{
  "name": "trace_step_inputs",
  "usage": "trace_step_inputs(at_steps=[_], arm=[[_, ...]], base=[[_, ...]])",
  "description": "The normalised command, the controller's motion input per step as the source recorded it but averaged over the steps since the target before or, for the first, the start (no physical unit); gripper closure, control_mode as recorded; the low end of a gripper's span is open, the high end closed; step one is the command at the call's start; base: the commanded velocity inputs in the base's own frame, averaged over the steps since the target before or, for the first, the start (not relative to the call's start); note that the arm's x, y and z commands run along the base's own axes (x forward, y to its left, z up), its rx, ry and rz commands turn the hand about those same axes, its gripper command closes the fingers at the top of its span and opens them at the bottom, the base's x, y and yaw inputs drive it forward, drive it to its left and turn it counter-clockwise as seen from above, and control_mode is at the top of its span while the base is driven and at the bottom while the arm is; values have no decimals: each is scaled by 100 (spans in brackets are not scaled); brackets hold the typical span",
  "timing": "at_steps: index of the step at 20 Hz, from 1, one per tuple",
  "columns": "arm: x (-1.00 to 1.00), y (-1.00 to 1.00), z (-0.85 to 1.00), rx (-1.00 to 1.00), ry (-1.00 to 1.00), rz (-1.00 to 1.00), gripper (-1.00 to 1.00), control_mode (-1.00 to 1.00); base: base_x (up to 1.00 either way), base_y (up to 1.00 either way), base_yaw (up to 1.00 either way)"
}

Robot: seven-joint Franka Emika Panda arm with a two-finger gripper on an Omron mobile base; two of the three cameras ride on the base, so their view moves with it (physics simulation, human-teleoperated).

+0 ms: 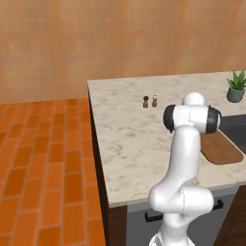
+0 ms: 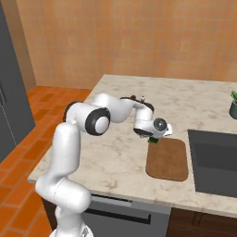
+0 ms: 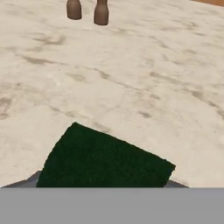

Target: Pick up the sponge from the counter and clean the cutting board by briefly scrubbing or pressing down on the cutting board. Once finished, release the sponge.

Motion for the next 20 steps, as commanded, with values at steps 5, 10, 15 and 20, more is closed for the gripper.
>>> trace_step_inputs(at_steps=[5, 10, 15, 20], arm=[[77, 0, -8, 0, 0, 0, 100, -100], [0, -7, -1, 0, -4, 0, 100, -100], [0, -27, 0, 3, -12, 4, 100, -100], [-12, -18, 5, 4, -4, 5, 100, -100]], base=[[0, 0, 0], [0, 0, 0], [0, 0, 0], [0, 0, 0]])
